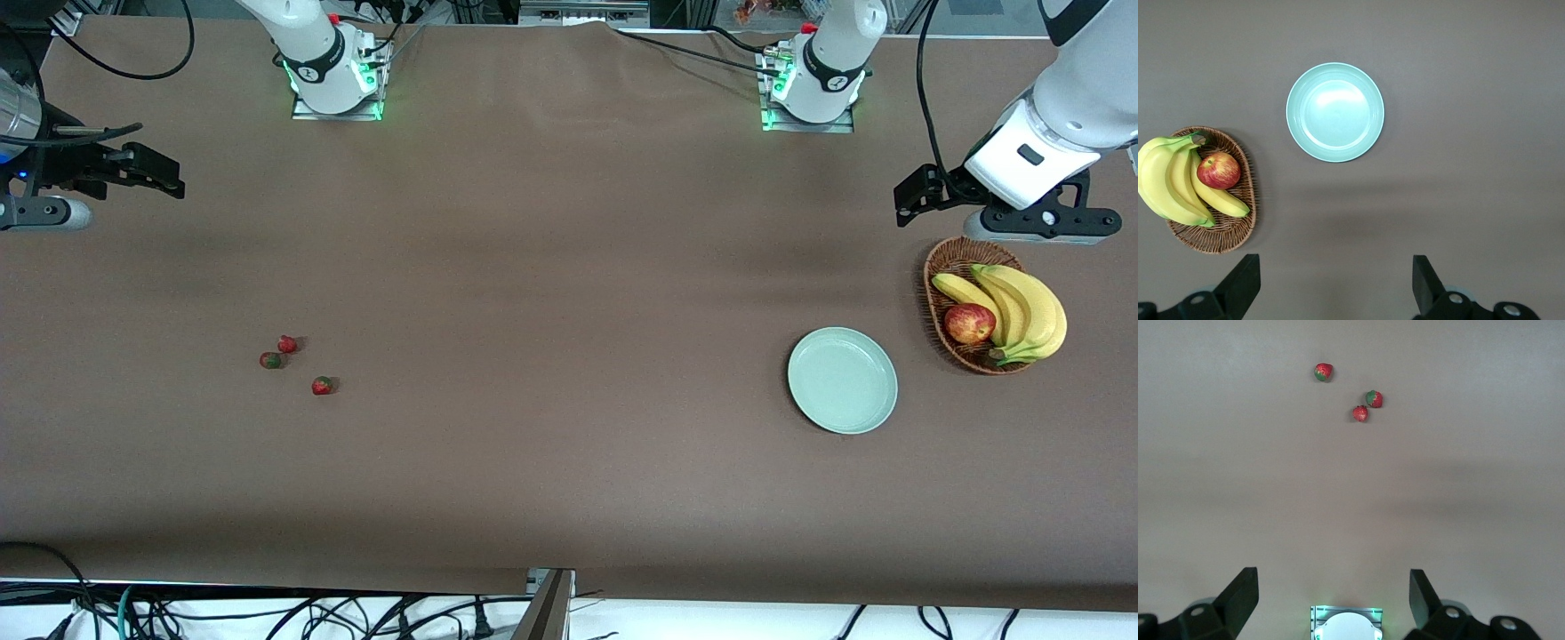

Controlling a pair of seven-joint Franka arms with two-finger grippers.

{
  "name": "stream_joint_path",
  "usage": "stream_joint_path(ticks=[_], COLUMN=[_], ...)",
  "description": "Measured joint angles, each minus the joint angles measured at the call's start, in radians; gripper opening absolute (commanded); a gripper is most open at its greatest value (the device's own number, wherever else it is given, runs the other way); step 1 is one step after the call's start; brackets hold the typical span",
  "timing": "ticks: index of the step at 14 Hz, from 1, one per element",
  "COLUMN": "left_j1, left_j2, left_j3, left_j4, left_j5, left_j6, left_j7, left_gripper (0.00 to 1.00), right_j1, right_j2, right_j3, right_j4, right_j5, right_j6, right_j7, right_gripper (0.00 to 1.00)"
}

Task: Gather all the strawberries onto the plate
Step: 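Reach the right gripper down toward the three red strawberries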

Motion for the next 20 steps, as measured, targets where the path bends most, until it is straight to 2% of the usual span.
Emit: stream_joint_path(ticks=[14, 20], left_j1=[0.0, 0.0], left_j2=[0.0, 0.0], left_j3=[0.0, 0.0], left_j4=[0.0, 0.0], left_j5=[0.0, 0.0], left_j6=[0.0, 0.0], left_j7=[0.0, 0.0], left_gripper=[1.0, 1.0], right_j1=[0.0, 0.017], right_j2=[0.019, 0.168], right_j3=[0.0, 0.008], right_j4=[0.0, 0.0], right_j5=[0.0, 0.0], right_j6=[0.017, 0.15], right_j7=[0.0, 0.0], right_gripper=[1.0, 1.0])
